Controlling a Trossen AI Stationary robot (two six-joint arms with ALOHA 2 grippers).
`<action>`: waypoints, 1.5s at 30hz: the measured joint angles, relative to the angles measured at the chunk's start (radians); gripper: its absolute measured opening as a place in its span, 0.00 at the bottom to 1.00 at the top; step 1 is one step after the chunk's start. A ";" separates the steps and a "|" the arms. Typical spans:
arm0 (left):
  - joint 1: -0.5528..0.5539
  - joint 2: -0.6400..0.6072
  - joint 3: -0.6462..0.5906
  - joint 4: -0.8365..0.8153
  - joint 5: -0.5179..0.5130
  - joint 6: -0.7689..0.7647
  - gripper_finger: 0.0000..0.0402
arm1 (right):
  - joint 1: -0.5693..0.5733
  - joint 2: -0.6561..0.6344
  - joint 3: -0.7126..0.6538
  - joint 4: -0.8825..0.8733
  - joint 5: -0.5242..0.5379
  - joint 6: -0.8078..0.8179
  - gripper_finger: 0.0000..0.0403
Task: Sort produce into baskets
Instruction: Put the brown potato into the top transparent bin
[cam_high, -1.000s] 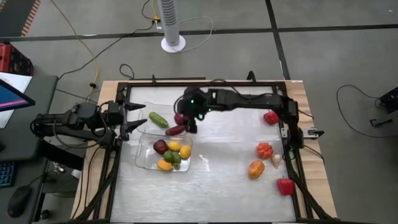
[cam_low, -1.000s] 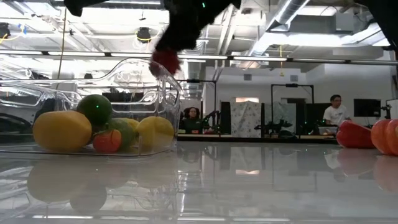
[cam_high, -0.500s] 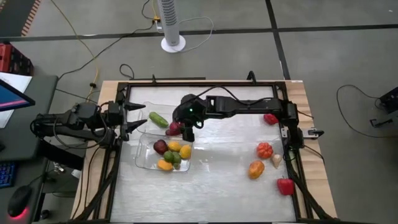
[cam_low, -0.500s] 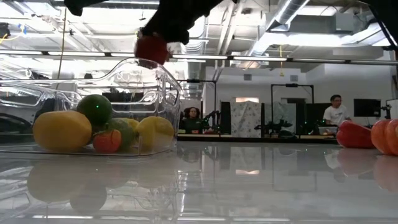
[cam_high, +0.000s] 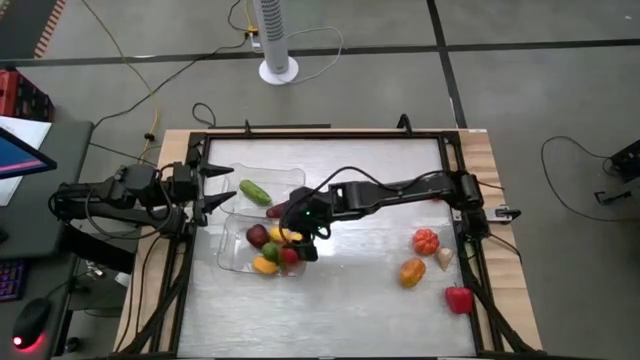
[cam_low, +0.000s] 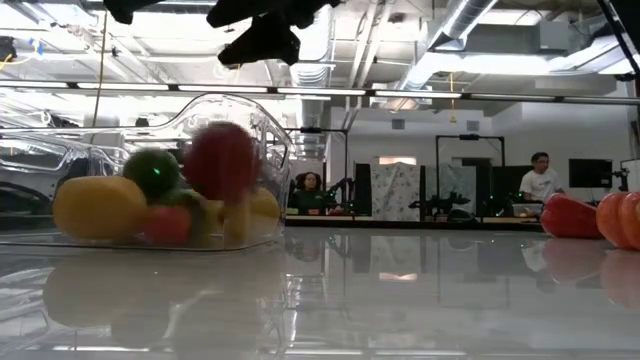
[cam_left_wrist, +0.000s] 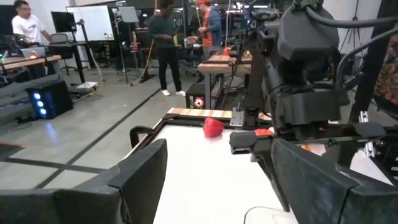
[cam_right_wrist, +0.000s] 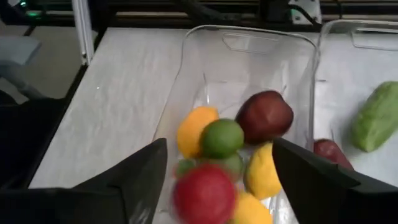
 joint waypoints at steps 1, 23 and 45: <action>0.000 0.000 0.000 0.000 0.000 0.000 0.68 | 0.003 -0.003 0.001 -0.015 0.013 0.015 0.81; 0.000 0.000 -0.001 0.010 0.077 -0.009 0.68 | 0.366 -0.195 -0.346 -0.921 0.196 0.976 0.88; 0.000 0.001 -0.001 0.042 0.140 0.020 0.68 | 0.689 -0.165 -0.533 -0.908 0.285 0.555 0.92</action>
